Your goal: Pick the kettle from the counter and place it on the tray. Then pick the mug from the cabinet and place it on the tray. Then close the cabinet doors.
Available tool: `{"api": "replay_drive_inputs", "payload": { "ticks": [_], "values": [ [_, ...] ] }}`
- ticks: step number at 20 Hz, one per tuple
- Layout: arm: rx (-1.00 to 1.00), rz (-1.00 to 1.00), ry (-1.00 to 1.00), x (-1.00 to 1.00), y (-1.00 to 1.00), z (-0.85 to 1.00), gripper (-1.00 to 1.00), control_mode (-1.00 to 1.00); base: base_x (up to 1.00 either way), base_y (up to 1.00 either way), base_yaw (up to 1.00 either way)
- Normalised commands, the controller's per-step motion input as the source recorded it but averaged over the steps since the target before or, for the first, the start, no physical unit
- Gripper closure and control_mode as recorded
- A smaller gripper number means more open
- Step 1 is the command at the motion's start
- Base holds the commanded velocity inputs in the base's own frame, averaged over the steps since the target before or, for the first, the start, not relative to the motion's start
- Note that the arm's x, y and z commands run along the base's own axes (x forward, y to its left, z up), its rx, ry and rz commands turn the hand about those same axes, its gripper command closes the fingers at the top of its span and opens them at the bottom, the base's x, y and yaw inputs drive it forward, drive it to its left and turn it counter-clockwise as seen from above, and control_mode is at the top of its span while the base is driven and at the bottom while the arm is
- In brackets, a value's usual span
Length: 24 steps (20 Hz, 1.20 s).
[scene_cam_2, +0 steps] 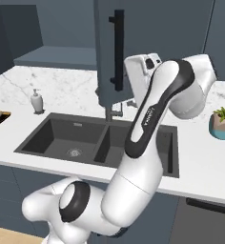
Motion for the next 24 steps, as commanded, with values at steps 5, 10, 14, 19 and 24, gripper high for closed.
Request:
{"api": "replay_drive_inputs", "payload": {
  "ticks": [5, 10, 14, 19, 24],
  "values": [
    [-0.07, -0.11, -0.14, 0.74, 0.64, -0.15, -1.00, -1.00, 0.00, 0.00, 0.00],
    [-0.04, -0.18, -0.16, 0.86, 0.45, -0.32, -1.00, -1.00, 0.00, 0.00, 0.00],
    [-0.06, -0.29, -0.13, 0.96, 0.35, -0.38, -1.00, -1.00, 0.00, 0.00, 0.00],
    [-0.11, -0.34, -0.04, 0.99, 0.35, -0.27, -1.00, -1.00, 0.00, 0.00, 0.00],
    [-0.10, -0.35, -0.01, 0.93, 0.06, -0.26, -1.00, -1.00, 0.00, 0.00, 0.00]
  ]
}}
